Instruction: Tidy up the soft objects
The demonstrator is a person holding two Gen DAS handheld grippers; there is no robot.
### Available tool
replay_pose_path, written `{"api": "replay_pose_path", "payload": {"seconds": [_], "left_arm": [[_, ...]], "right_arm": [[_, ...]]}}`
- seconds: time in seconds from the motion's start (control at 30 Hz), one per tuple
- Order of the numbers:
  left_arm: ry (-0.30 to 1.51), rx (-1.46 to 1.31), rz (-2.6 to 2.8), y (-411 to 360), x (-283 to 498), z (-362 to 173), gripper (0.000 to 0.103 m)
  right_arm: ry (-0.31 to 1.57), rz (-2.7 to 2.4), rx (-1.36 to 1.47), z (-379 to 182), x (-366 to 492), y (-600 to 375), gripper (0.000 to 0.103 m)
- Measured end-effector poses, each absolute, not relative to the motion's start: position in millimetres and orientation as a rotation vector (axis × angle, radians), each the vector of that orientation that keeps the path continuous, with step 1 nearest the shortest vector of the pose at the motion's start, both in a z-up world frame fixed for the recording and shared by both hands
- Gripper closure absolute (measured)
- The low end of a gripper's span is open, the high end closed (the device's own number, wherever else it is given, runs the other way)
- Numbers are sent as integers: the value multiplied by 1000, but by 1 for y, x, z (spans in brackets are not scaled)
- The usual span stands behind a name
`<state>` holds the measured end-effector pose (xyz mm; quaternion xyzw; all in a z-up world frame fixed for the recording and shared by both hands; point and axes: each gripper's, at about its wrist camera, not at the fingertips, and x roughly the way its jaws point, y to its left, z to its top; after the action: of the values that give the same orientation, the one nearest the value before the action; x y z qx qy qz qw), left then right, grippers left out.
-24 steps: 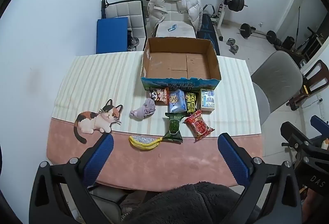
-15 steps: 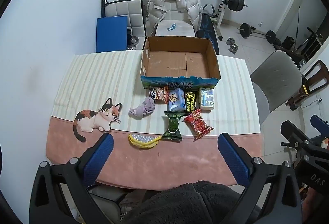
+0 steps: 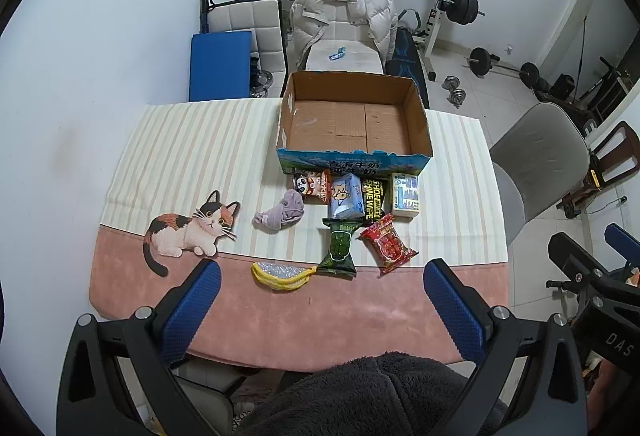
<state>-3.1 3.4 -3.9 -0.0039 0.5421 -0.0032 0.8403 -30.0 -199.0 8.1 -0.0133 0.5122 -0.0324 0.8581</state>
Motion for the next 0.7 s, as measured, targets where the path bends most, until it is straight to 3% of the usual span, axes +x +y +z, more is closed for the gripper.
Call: {"api": "replay_pose_path", "payload": {"seconds": [0.7], "left_arm": [[1148, -10, -12, 3, 0, -5, 0]], "right_arm": [[1081, -72, -33, 9, -27, -197, 0]]}}
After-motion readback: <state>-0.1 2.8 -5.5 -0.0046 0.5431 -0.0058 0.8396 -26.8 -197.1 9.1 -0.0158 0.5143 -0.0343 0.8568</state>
